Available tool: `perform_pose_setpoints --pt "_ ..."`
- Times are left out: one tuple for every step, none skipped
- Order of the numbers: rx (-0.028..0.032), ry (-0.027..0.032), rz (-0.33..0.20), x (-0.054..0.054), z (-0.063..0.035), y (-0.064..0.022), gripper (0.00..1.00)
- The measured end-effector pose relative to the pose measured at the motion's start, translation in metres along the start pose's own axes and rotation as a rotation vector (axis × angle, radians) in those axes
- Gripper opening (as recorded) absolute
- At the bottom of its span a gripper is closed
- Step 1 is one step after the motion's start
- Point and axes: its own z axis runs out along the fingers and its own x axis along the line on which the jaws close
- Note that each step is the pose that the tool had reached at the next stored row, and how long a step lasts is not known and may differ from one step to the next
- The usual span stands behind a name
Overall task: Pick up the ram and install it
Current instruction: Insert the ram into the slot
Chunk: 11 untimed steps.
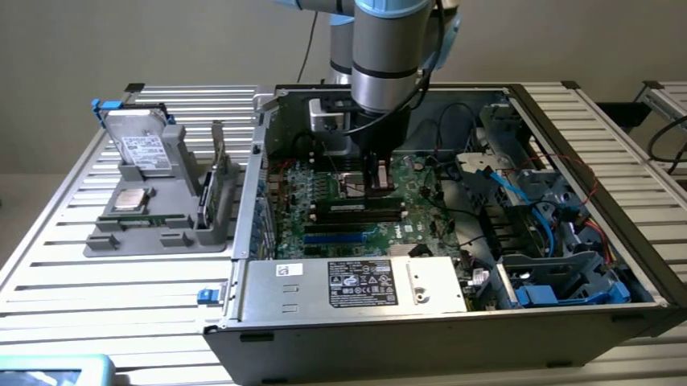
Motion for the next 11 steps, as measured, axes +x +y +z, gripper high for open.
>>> perform_pose_setpoints --pt "0.0 0.0 0.0 0.0 0.0004 0.0 0.13" --pt "-0.0001 0.0002 0.0 0.0 0.0007 0.0 0.13" --pt "-0.0001 0.0004 0.0 0.0 0.0009 0.0 0.13" --pt "-0.0002 0.0005 0.0 0.0 0.0012 0.0 0.13" --pt "-0.0001 0.0004 0.0 0.0 0.0015 0.0 0.13" --pt "-0.0001 0.0004 0.0 -0.0001 0.0017 0.0 0.13" --pt "-0.0001 0.0006 0.0 -0.0001 0.0017 0.0 0.13" --pt "-0.0002 0.0009 0.0 -0.0001 0.0017 0.0 0.13" --pt "-0.0001 0.0008 0.0 -0.0001 0.0017 0.0 0.13" --pt "-0.0001 0.0007 0.0 -0.0001 0.0018 0.0 0.13" --pt "0.0 0.0006 0.0 -0.0001 0.0019 0.0 0.13"
